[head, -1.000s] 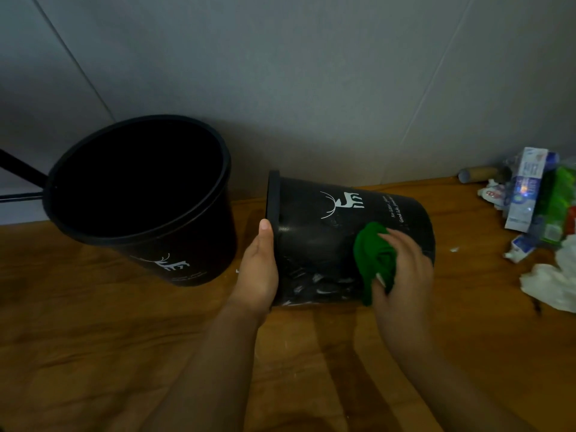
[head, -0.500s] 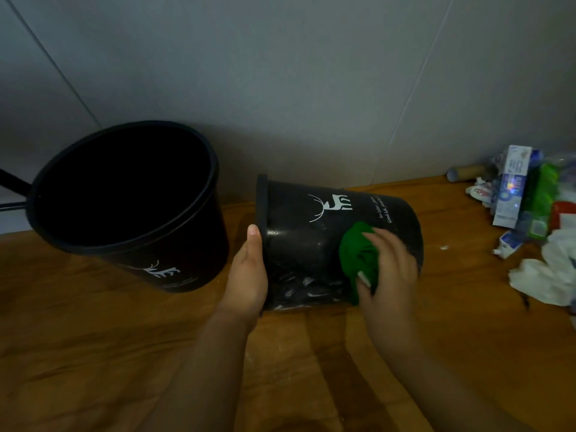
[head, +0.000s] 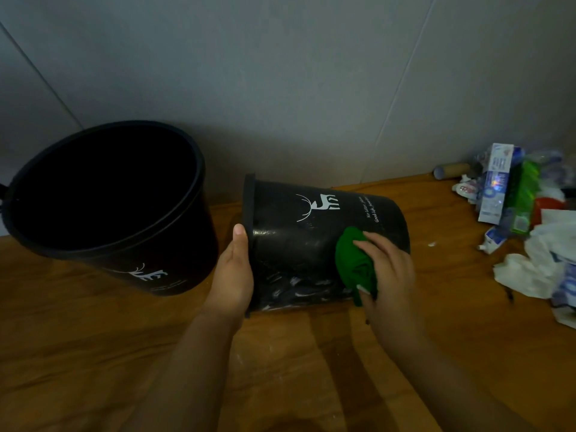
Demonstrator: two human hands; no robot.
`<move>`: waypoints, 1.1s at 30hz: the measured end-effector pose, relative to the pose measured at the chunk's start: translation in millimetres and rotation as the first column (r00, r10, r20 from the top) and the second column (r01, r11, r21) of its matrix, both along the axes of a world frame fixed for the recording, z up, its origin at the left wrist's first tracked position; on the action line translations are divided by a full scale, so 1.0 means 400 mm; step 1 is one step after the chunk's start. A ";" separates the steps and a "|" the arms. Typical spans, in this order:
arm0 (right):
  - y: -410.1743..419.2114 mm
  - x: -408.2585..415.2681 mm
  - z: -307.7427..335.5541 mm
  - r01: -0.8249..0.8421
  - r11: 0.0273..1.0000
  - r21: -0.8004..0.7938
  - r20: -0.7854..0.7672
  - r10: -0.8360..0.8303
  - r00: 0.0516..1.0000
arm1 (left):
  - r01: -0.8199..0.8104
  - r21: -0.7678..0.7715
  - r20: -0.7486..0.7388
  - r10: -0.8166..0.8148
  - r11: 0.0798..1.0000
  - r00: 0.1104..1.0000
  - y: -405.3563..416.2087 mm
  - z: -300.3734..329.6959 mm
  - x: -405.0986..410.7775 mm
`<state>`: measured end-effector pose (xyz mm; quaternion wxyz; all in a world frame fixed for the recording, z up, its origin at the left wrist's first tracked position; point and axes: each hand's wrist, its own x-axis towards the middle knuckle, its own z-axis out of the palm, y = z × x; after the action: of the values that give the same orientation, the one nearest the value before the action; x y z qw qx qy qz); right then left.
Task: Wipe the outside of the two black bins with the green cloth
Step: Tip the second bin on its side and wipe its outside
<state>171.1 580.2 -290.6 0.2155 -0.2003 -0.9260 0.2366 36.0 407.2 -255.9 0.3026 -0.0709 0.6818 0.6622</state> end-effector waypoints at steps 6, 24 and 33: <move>0.065 0.026 -0.007 0.315 0.938 -0.143 -0.046 -0.324 0.945 | 0.006 -0.013 -0.025 -0.006 1.000 1.000 0.003 0.007 0.000; 0.049 0.034 -0.001 -0.011 1.000 -0.027 0.004 0.011 1.000 | -0.020 -0.076 -0.058 0.015 0.997 0.998 0.009 0.012 -0.009; 0.095 0.036 -0.007 0.224 0.962 -0.157 -0.066 -0.236 0.969 | -0.037 -0.068 -0.071 0.032 0.997 0.997 0.016 0.013 -0.011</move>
<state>185.3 618.0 -293.5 0.2646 -0.3119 -0.8665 0.2862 31.8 413.4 -250.7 0.2647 -0.0698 0.7131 0.6455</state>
